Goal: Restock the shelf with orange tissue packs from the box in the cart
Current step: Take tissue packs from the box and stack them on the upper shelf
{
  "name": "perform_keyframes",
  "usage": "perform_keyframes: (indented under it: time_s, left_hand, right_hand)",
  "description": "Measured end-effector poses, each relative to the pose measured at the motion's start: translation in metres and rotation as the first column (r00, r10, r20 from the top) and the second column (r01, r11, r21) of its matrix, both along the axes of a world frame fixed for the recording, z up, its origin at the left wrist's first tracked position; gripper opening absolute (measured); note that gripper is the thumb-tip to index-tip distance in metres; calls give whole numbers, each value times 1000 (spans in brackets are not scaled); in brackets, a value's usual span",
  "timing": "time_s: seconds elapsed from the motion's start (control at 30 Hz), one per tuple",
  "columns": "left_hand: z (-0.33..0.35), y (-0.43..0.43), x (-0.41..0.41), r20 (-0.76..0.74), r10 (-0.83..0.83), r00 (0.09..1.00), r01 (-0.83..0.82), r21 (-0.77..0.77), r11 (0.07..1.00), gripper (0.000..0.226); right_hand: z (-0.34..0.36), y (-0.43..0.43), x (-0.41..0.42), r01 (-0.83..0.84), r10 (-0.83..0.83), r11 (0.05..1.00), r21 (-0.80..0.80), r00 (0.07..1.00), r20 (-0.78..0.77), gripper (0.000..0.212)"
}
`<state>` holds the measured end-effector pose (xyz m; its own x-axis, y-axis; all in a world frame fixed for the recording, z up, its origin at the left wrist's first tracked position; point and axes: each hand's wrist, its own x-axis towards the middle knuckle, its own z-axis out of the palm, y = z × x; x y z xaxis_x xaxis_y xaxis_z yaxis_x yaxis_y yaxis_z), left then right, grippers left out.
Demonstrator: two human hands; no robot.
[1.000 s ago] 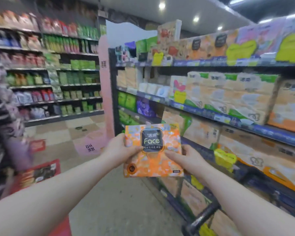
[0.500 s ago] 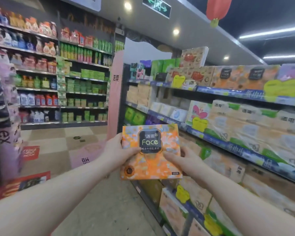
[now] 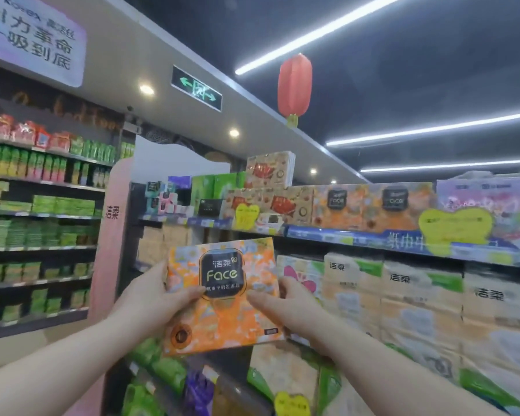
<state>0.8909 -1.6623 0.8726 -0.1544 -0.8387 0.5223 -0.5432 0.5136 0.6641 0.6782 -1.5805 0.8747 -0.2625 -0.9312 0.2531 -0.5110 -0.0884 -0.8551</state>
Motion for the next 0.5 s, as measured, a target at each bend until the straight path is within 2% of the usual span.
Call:
perform_keyframes:
  time_s: [0.1,0.13,0.23,0.27,0.37,0.5]
  left_hand:
    - [15,-39,-35,-16,-64,998,63,-43,997,38]
    - [18,-51,-47,-18,-95,995,94,-43,995,38]
    - [29,-87,-88,-33,-197,980,196,-49,979,45]
    - [35,-99,-103,-43,-236,971,233,-67,970,47]
    - [62,-131,-148,-57,-332,942,322,-135,937,53]
    - [109,-165,-201,-96,-418,903,386,-242,890,66]
  right_hand:
    - [17,-27,-30,75,-78,996,-40,994,-71,85]
    - [21,-32,-39,101,-104,994,-37,990,-98,82]
    - [35,-43,-71,176,-177,984,-15,977,-122,55]
    - [42,-47,-84,215,-216,976,-25,966,-144,57]
    - [64,-62,-117,323,-337,941,-100,918,-208,80]
    - [103,-83,-153,426,-464,883,-197,855,-232,65]
